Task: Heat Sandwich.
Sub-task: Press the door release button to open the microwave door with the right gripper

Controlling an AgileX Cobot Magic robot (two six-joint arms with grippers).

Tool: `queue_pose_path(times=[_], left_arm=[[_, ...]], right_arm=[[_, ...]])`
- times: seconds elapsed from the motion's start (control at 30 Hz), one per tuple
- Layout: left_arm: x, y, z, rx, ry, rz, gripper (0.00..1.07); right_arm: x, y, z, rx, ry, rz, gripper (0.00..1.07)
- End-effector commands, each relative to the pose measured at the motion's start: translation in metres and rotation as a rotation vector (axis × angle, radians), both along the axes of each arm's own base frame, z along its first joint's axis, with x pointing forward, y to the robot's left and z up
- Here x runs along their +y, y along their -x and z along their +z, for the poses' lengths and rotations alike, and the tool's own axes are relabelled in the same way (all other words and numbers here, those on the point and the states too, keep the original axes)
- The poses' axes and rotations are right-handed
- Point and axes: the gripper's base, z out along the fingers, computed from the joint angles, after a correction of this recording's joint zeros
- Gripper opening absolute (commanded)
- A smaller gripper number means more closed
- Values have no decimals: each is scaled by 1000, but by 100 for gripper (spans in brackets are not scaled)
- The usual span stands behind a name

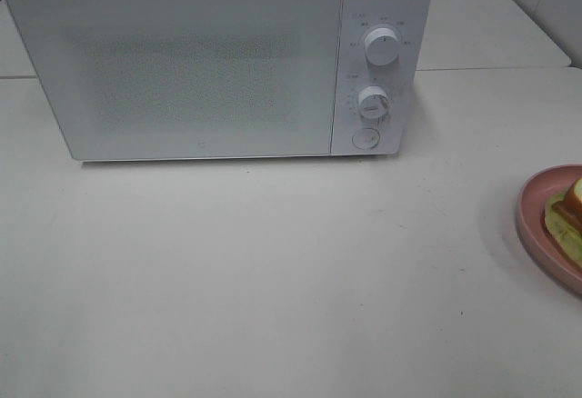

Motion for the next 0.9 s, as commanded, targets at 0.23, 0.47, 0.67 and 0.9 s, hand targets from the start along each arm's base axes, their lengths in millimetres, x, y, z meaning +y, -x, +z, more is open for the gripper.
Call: queue_pose_path(times=[0.23,0.47,0.67,0.9], left_arm=[[0,3,0,-31,4,-6,96],[0,3,0,-31,4,-6,96],[0,3,0,-31,4,-6,96],[0,3,0,-31,4,-6,96]], right_arm=[[0,3,1,-39,1,6,75],[-1,4,4,-61,6,2,75],[0,-5,17,-102,9,4,75],[2,-23,25,-124,11,11,75]])
